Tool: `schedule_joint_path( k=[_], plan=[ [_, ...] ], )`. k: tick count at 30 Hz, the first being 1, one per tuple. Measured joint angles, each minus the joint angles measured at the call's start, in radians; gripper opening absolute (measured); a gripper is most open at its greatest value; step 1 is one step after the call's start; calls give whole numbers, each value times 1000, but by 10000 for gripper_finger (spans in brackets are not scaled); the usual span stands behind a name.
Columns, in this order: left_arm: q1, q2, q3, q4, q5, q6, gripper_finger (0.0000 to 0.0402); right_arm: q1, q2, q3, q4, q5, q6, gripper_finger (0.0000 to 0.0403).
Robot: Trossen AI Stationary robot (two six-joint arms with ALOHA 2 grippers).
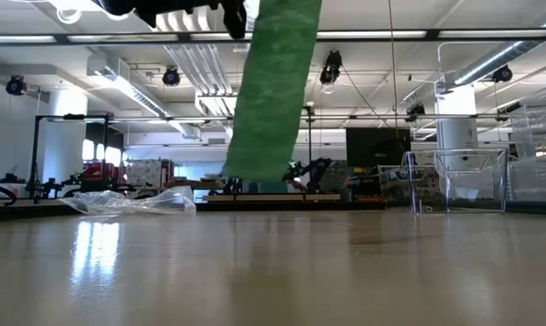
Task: Roll bandage
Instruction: Roll the green bandage
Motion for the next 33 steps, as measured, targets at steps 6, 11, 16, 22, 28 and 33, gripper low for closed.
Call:
schedule_joint_path(
  k=[6, 11, 16, 22, 28, 33],
  plan=[
    [1, 17, 0, -1, -17, 17, 7, 11, 95, -1, 85, 24, 12, 234],
    [0, 16, 0, -8, -14, 18, 7, 8, 131, -1, 49, 79, 9, 206],
    [-2, 8, 0, 1, 2, 14, 7, 9, 119, 0, -20, 141, 36, 156],
    [-5, 9, 0, -3, 3, 11, 6, 12, 96, 0, -37, 132, 69, 67],
    [-7, 8, -2, -7, 3, 11, 6, 18, 78, 0, -72, 97, 97, 37],
    [-5, 3, -5, -14, 17, 11, 6, 31, 61, 0, -66, 88, 97, 104]
  ],
)
